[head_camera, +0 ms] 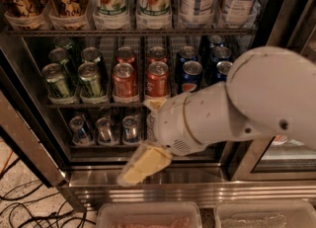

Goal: Pick green can from middle shelf of fridge

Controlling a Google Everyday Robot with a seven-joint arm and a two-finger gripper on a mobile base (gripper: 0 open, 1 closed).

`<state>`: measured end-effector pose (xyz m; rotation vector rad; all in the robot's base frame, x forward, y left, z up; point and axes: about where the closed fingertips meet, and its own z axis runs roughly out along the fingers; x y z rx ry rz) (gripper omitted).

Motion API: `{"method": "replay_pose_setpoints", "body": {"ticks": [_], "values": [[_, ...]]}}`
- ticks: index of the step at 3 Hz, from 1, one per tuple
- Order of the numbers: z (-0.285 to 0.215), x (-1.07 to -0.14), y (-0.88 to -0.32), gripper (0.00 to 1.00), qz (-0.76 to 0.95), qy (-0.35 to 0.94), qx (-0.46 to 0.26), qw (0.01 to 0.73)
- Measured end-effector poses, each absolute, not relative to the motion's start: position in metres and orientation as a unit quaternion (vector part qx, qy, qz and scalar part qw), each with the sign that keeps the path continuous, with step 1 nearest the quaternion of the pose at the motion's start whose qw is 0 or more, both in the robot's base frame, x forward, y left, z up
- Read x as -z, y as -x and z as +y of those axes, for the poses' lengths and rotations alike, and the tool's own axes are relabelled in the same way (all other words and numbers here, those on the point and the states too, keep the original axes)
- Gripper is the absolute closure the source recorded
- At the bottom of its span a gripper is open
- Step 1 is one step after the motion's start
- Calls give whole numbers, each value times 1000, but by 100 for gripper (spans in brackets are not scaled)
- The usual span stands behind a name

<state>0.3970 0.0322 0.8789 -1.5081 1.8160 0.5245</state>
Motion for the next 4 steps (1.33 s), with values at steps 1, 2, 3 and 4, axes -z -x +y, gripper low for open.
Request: {"method": "replay_pose_setpoints", "body": {"ticks": [1,2,3,4], "values": [[64,-898,-394,0,671,590,-216,393],[64,-898,-393,0,671,591,-216,393],[69,-897,-398,0,668,569,-232,420],[72,-859,-404,0,674,508,-275,461]]}}
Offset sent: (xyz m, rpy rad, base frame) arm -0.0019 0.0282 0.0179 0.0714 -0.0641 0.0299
